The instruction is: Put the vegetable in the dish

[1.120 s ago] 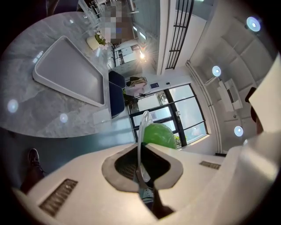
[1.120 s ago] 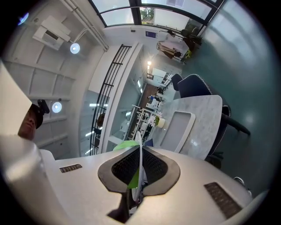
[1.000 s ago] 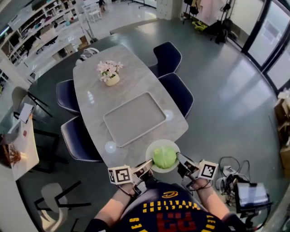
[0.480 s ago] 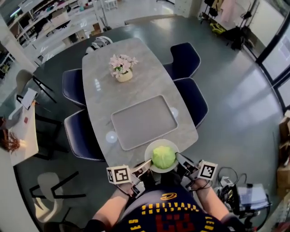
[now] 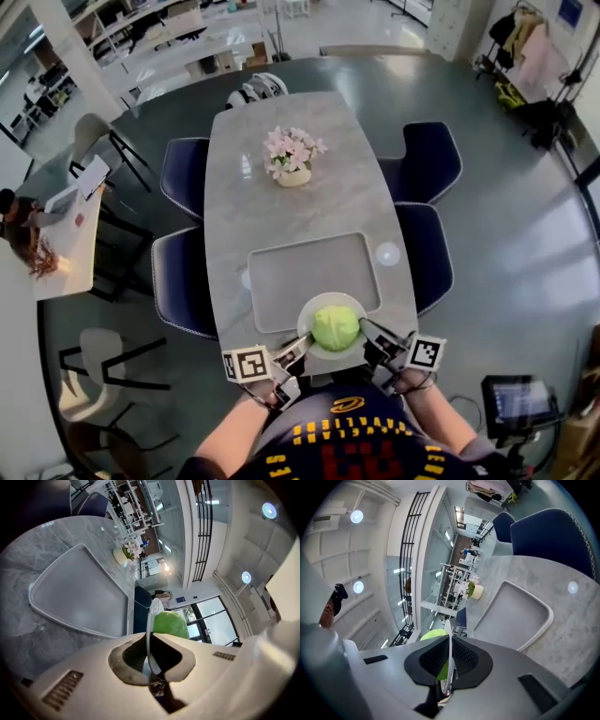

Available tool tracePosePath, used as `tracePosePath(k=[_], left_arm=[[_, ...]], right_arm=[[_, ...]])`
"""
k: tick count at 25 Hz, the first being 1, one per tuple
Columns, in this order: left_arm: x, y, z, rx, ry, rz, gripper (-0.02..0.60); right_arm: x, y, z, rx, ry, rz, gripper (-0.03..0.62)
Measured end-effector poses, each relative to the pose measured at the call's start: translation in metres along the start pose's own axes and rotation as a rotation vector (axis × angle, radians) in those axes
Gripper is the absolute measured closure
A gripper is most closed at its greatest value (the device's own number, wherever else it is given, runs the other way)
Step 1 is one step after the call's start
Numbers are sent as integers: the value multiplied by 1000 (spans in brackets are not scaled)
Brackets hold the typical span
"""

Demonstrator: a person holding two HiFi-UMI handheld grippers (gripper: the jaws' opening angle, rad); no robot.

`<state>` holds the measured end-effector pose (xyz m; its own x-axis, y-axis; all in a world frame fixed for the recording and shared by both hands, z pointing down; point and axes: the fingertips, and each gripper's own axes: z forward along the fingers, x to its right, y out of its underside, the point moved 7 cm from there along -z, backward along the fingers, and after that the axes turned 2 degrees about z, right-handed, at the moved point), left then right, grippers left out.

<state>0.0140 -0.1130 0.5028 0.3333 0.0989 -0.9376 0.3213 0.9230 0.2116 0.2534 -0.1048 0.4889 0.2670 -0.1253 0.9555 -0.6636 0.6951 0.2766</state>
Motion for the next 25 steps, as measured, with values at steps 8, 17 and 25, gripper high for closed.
tracePosePath(k=[8, 17, 25], left_arm=[[4, -17, 52, 139, 46, -92, 571], [-21, -40, 57, 180, -84, -86, 571], [-54, -71, 59, 171, -128, -104, 571]], right_arm=[[30, -64, 22, -120, -23, -13, 577], [61, -77, 57, -178, -52, 15, 577], [90, -75, 96, -200, -17, 49, 577]])
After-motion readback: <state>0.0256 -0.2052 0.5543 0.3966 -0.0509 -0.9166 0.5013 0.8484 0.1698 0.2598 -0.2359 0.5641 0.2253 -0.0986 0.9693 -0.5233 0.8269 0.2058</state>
